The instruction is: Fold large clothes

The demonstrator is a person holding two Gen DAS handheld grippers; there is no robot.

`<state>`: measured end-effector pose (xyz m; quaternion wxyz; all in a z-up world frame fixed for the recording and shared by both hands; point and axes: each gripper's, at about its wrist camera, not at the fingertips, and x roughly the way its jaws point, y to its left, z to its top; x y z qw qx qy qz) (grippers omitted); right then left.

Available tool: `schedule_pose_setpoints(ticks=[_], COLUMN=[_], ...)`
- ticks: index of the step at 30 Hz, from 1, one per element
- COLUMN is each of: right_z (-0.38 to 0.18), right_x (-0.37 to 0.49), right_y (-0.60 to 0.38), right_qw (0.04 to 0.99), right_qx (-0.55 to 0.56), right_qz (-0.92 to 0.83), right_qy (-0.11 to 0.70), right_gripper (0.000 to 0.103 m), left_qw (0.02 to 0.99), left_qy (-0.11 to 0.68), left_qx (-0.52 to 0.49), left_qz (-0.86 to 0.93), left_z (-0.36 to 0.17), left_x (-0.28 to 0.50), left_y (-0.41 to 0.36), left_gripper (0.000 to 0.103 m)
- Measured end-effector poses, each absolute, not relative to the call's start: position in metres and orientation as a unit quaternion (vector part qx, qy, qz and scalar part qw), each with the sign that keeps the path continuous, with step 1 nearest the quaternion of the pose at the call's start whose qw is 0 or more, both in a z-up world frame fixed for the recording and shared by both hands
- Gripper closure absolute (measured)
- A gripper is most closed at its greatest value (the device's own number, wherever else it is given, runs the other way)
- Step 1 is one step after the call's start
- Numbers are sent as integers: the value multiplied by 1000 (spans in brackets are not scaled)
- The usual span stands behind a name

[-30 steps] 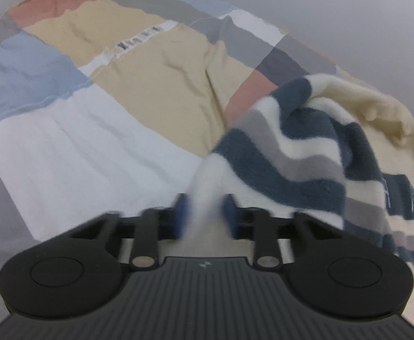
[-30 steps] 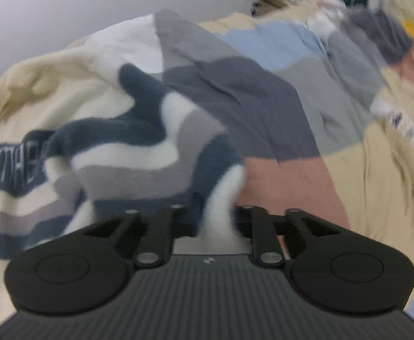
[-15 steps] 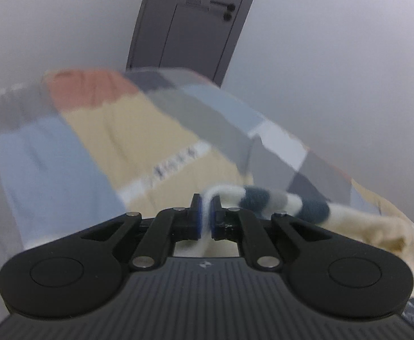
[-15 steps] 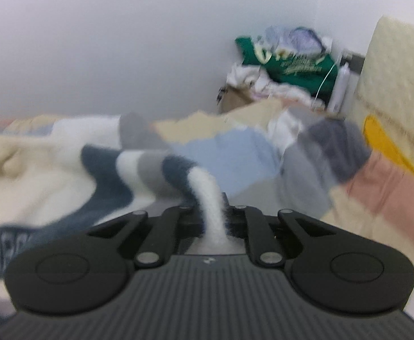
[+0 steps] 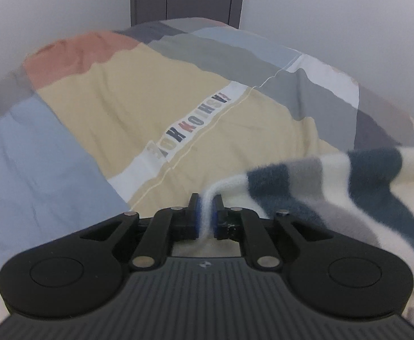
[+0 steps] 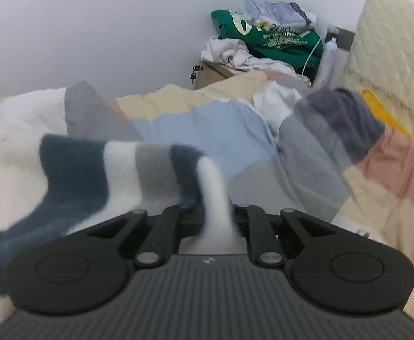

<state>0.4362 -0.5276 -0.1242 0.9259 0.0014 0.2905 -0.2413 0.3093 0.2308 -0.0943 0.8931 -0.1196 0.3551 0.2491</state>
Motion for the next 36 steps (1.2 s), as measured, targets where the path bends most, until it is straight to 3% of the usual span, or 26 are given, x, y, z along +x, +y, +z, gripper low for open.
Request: schedule_pose_setpoints(ticks=[2,4,5,6,7,8,14,21,29,36], right_z=[-125,-120,-117,-113,-111,-108,-96,-93,-126,-129], right_x=[428,419,412,404,398,392,353,311,277,257], right_y=[-525,-523,-521,-519,-516,-511,-475,-425,-428,-461], right_qw=[929,932,934,935,935,933,927,909,849,824], right_qx=[5,22,35,49,59,70,161,239,341,418], right_qz=[-239,-238,-238,-239,-242,-248,-206,-72,-64,-138], right_qy=[283,272,265,258,252,250,270,333,399,358], right_gripper=[87,79,64,40,29,17,19,19,19,19], left_qw=[894,894,897,900,903,905,909,932,913,893], left_qy=[351,355,353,349,342,339,318,304,378,413], left_qx=[-113,-108,-105,-102,-98,-98,-167,-114,-147,-177], left_qz=[255,251,245,240,239,239,210,159,40,22], left_z=[-90,-85,-82,-79,-75,-72,-49,-29,-52,-74], left_x=[303,299,295,290,285,281,238,191,148,132], left_y=[222,214,210,204,199,195,174,107,40,15], left_gripper=[91,74,66,47,37,36,36,36,37,38])
